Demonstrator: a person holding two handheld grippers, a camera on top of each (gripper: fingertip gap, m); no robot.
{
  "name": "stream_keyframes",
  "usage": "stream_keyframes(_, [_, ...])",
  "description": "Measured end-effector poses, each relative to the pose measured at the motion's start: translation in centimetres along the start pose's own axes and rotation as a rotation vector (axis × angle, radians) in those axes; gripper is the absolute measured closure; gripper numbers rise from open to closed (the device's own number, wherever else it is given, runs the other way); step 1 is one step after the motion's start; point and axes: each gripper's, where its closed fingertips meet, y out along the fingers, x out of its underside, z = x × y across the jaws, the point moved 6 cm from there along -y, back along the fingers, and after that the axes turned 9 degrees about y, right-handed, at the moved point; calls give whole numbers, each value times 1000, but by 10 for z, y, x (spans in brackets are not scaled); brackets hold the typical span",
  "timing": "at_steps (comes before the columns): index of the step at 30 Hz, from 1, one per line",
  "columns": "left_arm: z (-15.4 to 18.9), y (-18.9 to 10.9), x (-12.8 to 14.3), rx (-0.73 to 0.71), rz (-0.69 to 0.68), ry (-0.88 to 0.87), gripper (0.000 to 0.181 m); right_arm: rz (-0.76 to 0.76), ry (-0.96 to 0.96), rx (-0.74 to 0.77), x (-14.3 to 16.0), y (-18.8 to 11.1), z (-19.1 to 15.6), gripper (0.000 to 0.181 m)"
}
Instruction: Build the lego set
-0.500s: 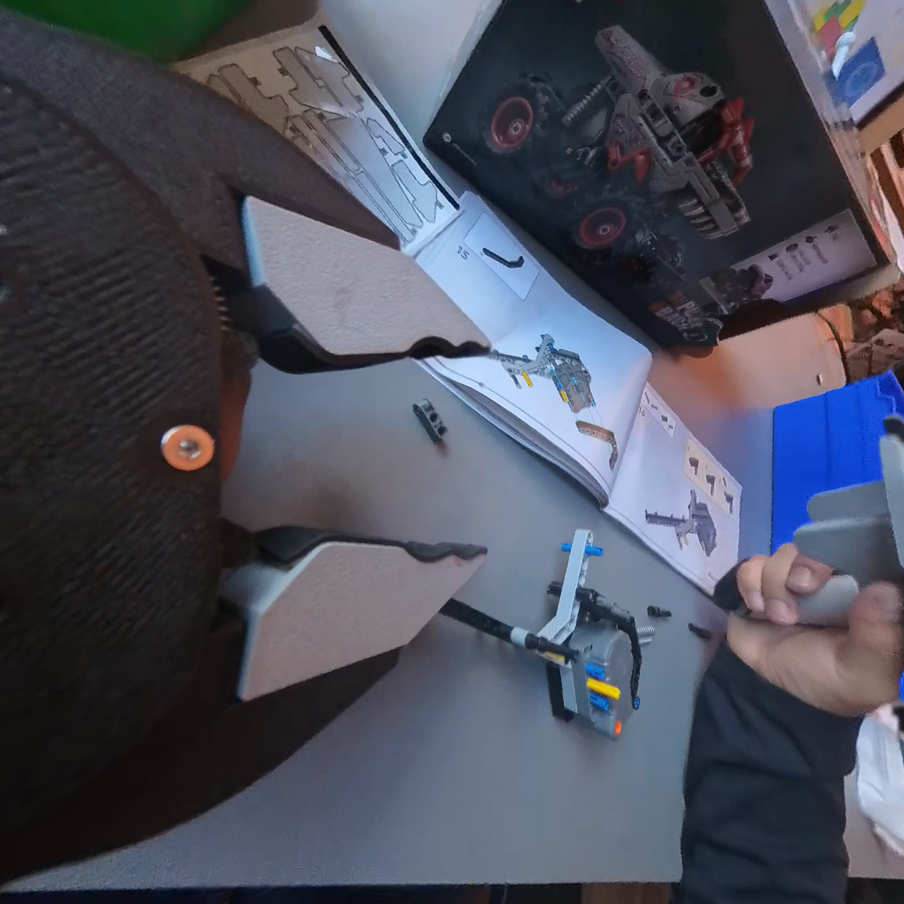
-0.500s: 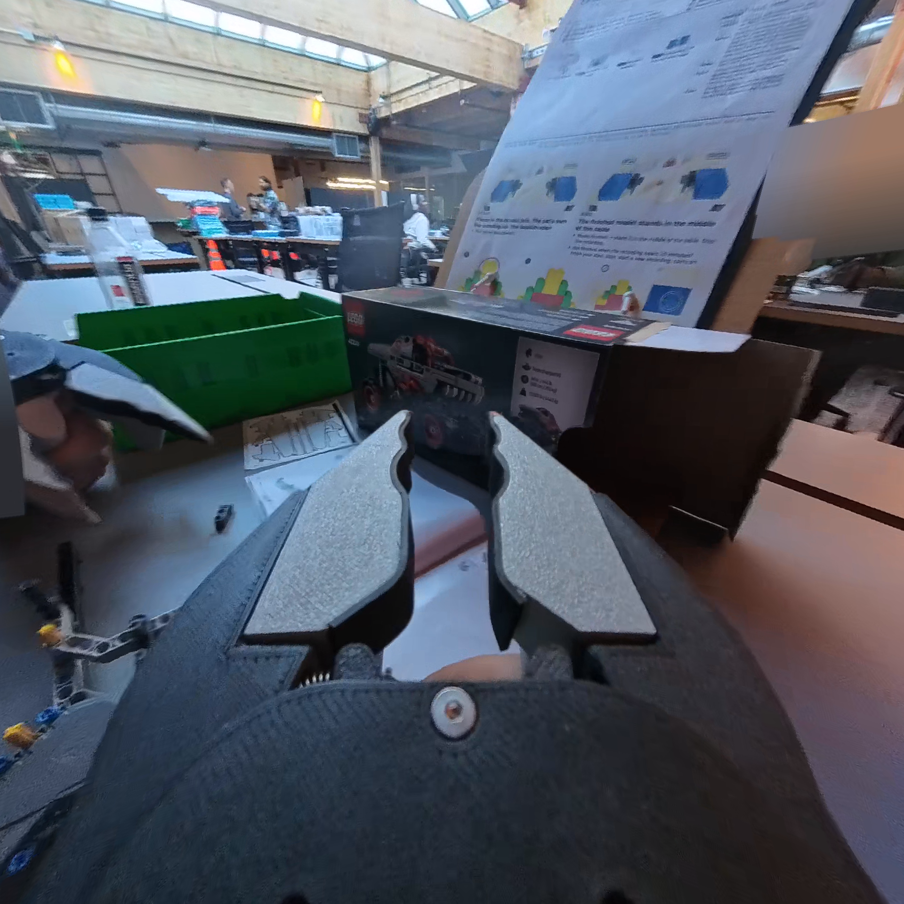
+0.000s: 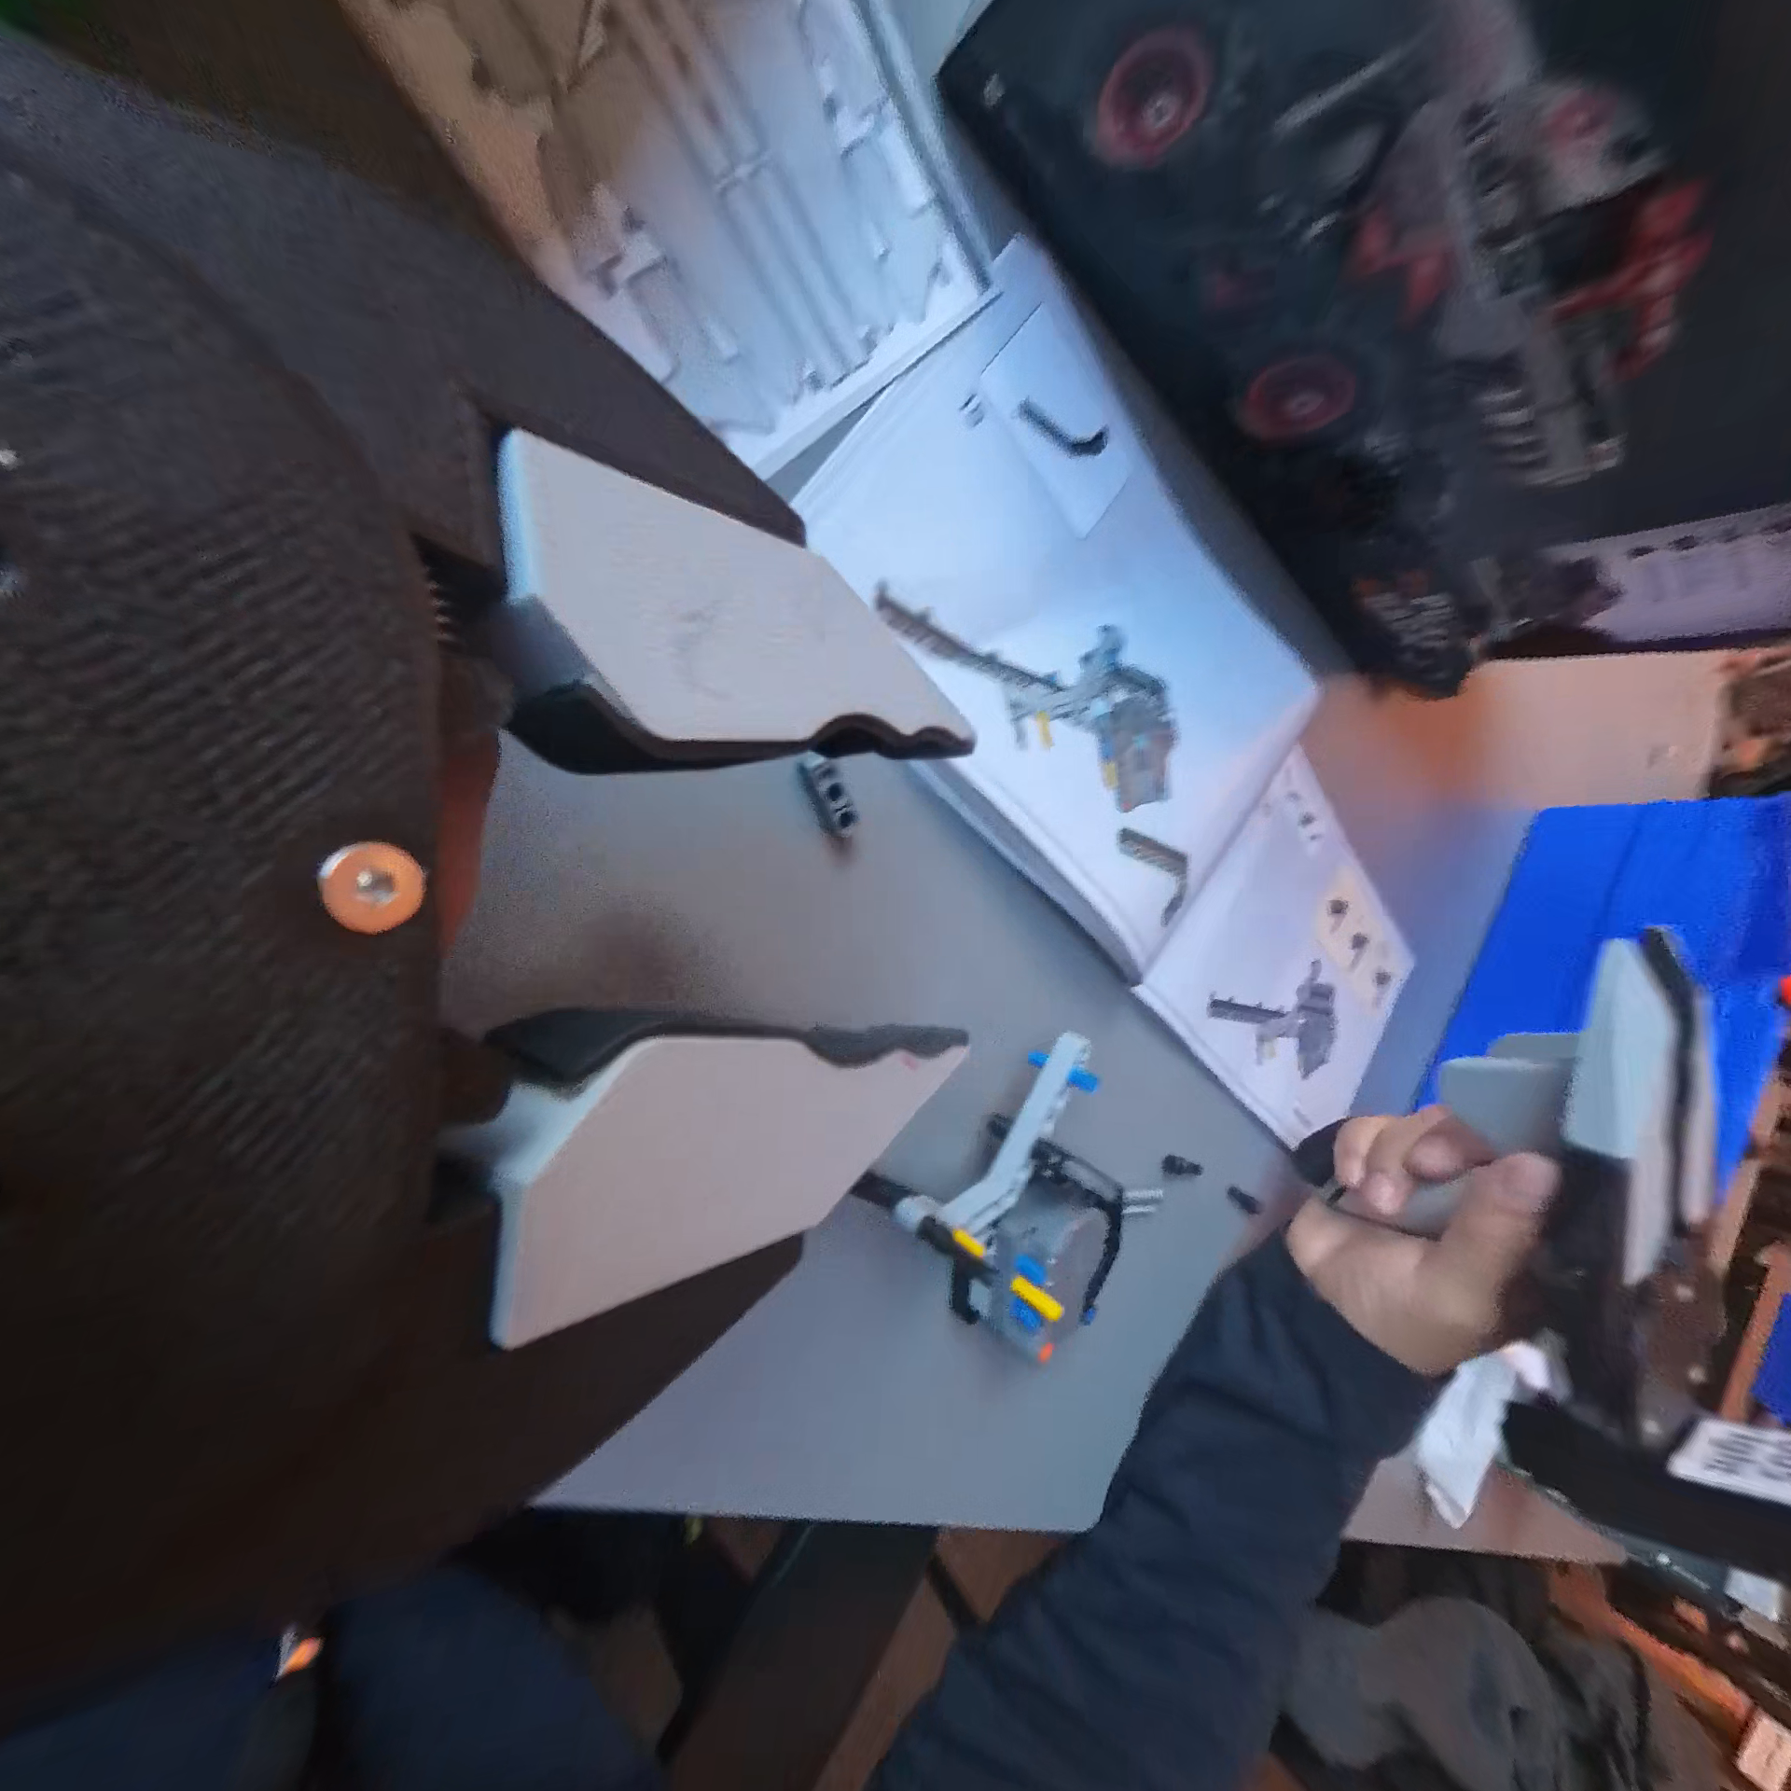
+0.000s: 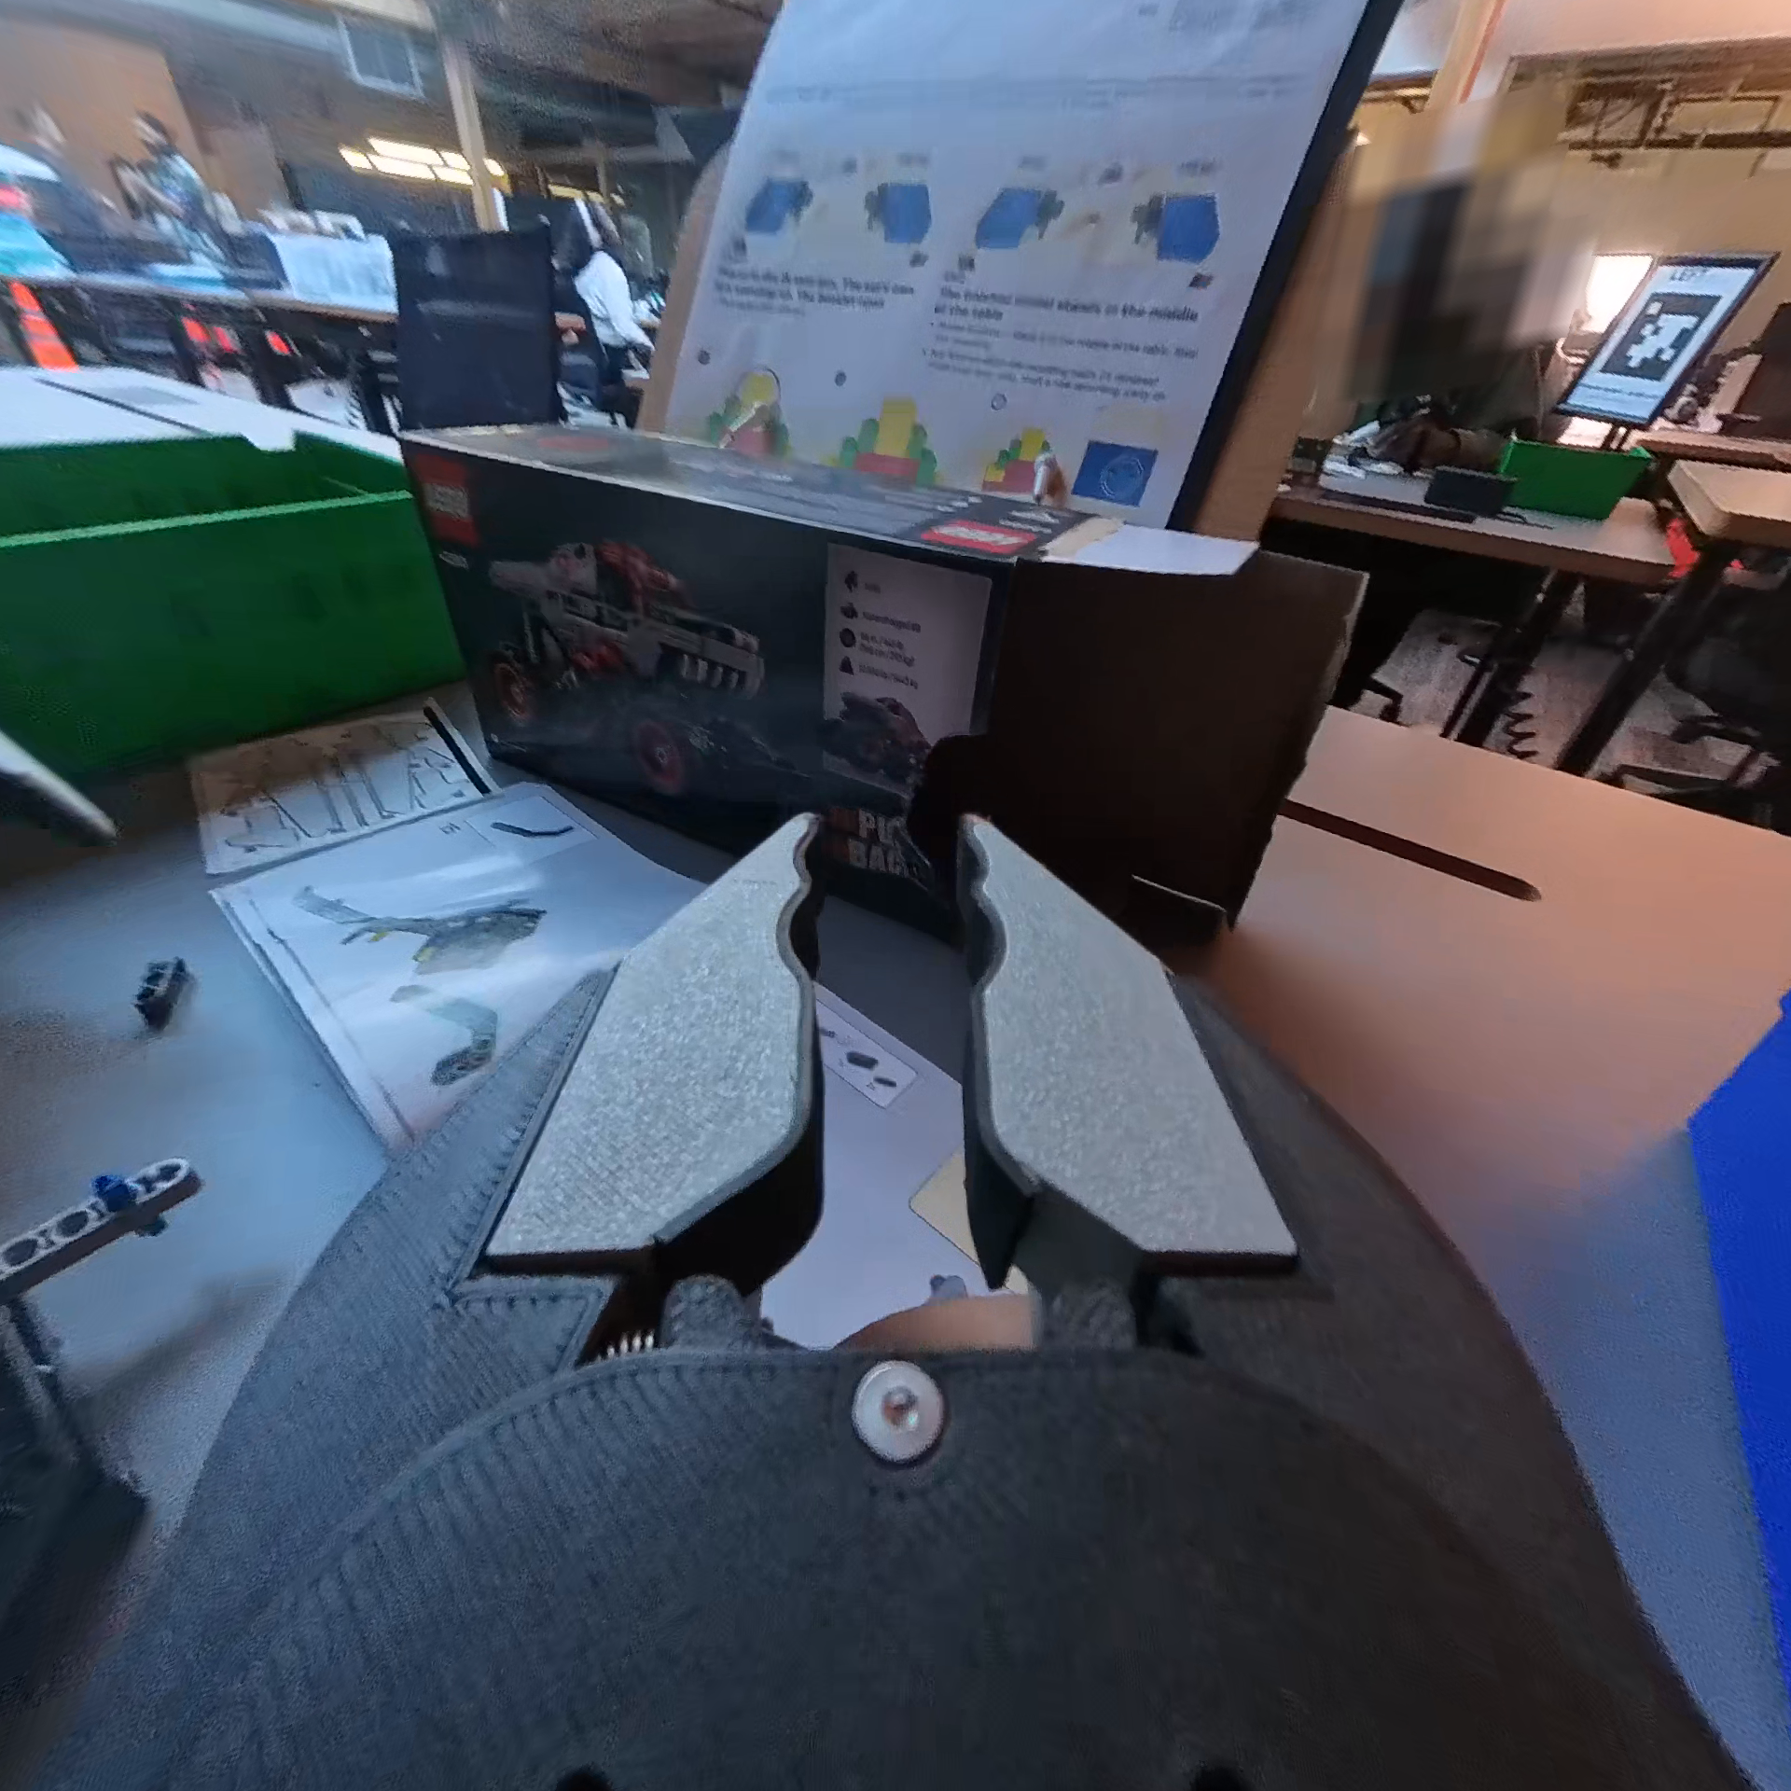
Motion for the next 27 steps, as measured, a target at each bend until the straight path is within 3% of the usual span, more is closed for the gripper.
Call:
stream_keyframes(2, [6,-2,2,64,-63,-44,122,-21,-20,9,2,2,-2,158])
stream_keyframes(7, [8,-17,-15,98,61,-78,126,-33,-10,3,2,6,-8,161])
stream_keyframes(17, [24,-4,0,214,-16,-128,127,-23,20,1,1,9,-11,165])
stream_keyframes(27, [16,-6,1,142,9,-105,130,-57,26,15,9,13,-8,165])
